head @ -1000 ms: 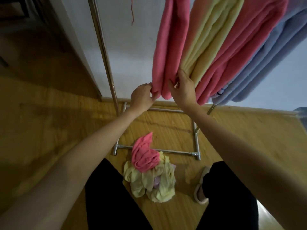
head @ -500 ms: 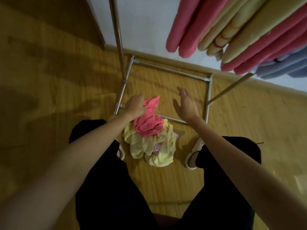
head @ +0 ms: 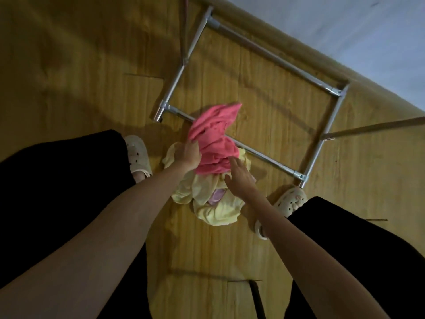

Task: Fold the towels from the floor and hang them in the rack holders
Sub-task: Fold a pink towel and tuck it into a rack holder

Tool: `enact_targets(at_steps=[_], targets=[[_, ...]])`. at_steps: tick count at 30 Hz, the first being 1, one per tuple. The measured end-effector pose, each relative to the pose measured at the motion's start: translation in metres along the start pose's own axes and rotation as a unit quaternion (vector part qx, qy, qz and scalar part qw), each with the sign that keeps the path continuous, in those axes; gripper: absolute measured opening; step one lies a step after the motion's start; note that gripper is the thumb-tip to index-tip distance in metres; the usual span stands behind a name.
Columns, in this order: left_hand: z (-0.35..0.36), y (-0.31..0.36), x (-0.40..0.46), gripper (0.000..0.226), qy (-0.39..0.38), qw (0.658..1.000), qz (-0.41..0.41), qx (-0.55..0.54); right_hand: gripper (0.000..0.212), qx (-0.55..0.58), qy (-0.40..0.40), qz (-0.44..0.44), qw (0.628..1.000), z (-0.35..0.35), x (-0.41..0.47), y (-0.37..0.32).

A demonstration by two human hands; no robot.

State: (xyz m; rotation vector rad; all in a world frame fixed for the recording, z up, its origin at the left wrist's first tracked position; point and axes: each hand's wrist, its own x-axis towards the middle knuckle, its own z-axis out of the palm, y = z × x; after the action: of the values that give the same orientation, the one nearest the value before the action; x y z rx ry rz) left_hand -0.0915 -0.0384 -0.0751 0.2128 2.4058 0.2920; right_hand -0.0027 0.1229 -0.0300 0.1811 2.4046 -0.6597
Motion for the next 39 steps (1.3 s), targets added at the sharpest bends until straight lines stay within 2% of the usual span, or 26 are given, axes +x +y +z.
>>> enact_targets(at_steps=[7, 11, 13, 16, 19, 22, 25, 32, 36, 39], targets=[[0.036, -0.003, 0.035, 0.025, -0.004, 0.999, -0.043, -0.033, 0.064, -0.041, -0.047, -0.001, 0.998, 0.016, 0.044, 0.016], [0.052, -0.011, 0.039, 0.023, 0.056, 0.997, -0.041, -0.043, 0.063, -0.040, -0.042, -0.009, 0.998, 0.017, 0.063, 0.021], [0.055, -0.016, 0.042, 0.020, 0.079, 0.988, -0.069, -0.116, 0.063, -0.022, -0.037, 0.000, 0.999, 0.018, 0.070, 0.021], [0.049, -0.017, 0.037, 0.019, 0.139, 0.931, -0.116, -0.316, 0.068, -0.008, -0.034, 0.020, 0.999, 0.017, 0.073, 0.018], [0.031, -0.006, 0.032, 0.016, 0.201, 0.868, -0.146, -0.430, 0.066, 0.000, -0.022, 0.013, 1.000, 0.013, 0.070, 0.011], [0.009, 0.010, 0.030, 0.018, 0.180, 0.823, -0.154, -0.517, 0.068, 0.003, -0.007, 0.008, 1.000, 0.008, 0.064, 0.004], [-0.010, 0.026, 0.012, 0.015, 0.130, 0.786, -0.103, -0.596, 0.068, 0.001, 0.019, -0.015, 1.000, -0.001, 0.054, -0.003], [-0.042, 0.050, -0.058, 0.012, 0.051, 0.851, 0.057, -0.520, 0.066, 0.039, 0.090, -0.060, 0.993, -0.041, 0.015, -0.011], [-0.072, 0.063, -0.098, 0.024, 0.034, 0.870, 0.135, -0.473, 0.028, 0.054, 0.103, -0.091, 0.989, -0.058, -0.017, -0.011], [-0.102, 0.072, -0.132, 0.016, 0.042, 0.889, 0.162, -0.427, 0.014, 0.092, 0.141, -0.108, 0.980, -0.075, -0.051, -0.017]])
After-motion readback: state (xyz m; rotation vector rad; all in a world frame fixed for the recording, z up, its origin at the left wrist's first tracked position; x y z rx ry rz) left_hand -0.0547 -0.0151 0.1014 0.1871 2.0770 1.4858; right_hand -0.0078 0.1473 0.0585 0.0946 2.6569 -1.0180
